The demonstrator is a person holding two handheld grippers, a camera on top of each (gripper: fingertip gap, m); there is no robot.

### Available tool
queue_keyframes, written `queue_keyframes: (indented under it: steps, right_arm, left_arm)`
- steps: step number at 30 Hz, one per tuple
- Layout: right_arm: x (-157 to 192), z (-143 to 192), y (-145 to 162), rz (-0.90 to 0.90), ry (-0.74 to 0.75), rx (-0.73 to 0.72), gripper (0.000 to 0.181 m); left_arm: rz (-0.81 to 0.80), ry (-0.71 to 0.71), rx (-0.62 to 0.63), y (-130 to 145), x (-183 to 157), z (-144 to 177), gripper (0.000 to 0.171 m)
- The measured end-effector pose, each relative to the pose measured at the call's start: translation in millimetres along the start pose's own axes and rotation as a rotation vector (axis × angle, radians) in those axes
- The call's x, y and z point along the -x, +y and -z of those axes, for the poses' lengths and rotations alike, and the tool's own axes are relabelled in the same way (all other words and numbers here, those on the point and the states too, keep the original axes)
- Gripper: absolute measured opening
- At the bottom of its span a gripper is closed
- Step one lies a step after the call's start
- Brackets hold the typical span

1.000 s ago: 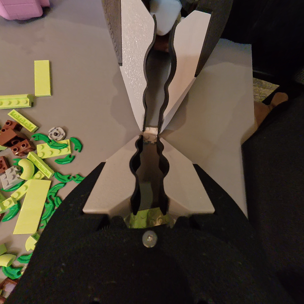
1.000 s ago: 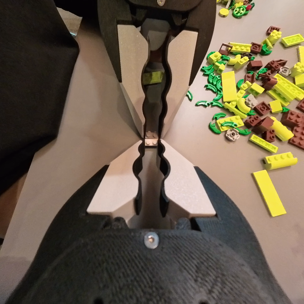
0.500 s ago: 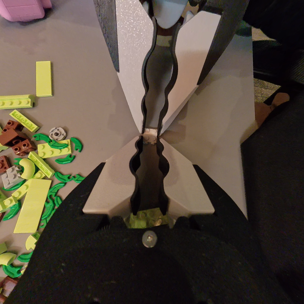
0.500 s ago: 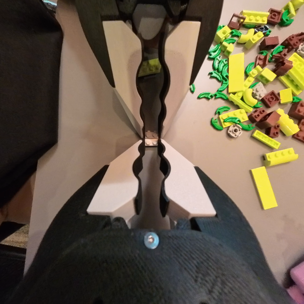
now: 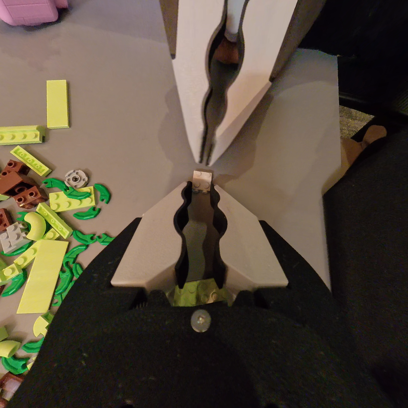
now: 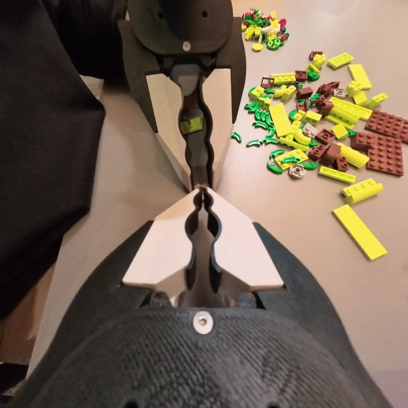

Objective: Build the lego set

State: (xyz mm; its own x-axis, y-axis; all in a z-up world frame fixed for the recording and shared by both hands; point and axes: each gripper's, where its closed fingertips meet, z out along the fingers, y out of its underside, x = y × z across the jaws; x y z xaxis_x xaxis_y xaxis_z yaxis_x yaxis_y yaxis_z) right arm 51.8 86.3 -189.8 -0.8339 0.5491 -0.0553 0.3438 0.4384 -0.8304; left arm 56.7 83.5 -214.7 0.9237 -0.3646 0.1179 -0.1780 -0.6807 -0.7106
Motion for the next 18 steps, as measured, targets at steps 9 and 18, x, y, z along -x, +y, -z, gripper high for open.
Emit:
queue_keyframes:
  steps: [9,18]
  right_arm:
    - [1,-11,7,-0.004,-0.028,0.07,0.0]
    - [-2,-16,11,-0.011,-0.04,0.107,0.0]
  left_arm:
    - [-0.007,-0.007,0.001,0,0,0,0.015]
    - [-0.006,-0.005,0.001,0,0,0,0.015]
